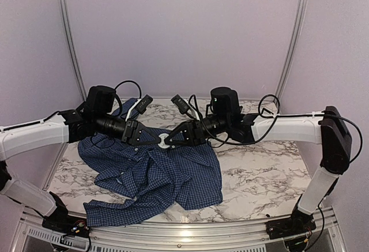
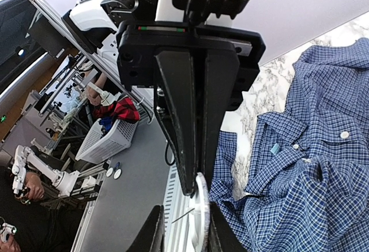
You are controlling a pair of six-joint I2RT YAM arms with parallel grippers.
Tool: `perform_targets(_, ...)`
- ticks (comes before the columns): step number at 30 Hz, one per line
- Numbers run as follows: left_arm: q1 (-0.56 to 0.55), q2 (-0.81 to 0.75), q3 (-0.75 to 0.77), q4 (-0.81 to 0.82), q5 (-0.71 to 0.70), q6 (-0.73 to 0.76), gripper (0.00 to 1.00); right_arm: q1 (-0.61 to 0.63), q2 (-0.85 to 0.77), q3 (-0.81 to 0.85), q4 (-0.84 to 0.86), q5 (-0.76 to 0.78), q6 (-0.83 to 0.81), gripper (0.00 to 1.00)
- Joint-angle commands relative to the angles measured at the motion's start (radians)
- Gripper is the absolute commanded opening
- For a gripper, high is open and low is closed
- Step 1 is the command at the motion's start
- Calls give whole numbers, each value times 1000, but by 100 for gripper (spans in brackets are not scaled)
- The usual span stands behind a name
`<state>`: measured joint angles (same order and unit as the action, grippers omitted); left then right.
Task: Remove the brooch from the garment
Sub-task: Close the brooch securely.
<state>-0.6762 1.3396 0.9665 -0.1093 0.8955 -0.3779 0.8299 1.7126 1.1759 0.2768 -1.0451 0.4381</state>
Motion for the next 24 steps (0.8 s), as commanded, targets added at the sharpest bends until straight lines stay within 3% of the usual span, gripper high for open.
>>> perform_targets(1,-6,-2,15,2,-10,6,0,-6,-12,1,93,-9,62,22)
perform_targets(24,-16,-5,-1,61,4,-41,0,12,29,28,84,24,65,12)
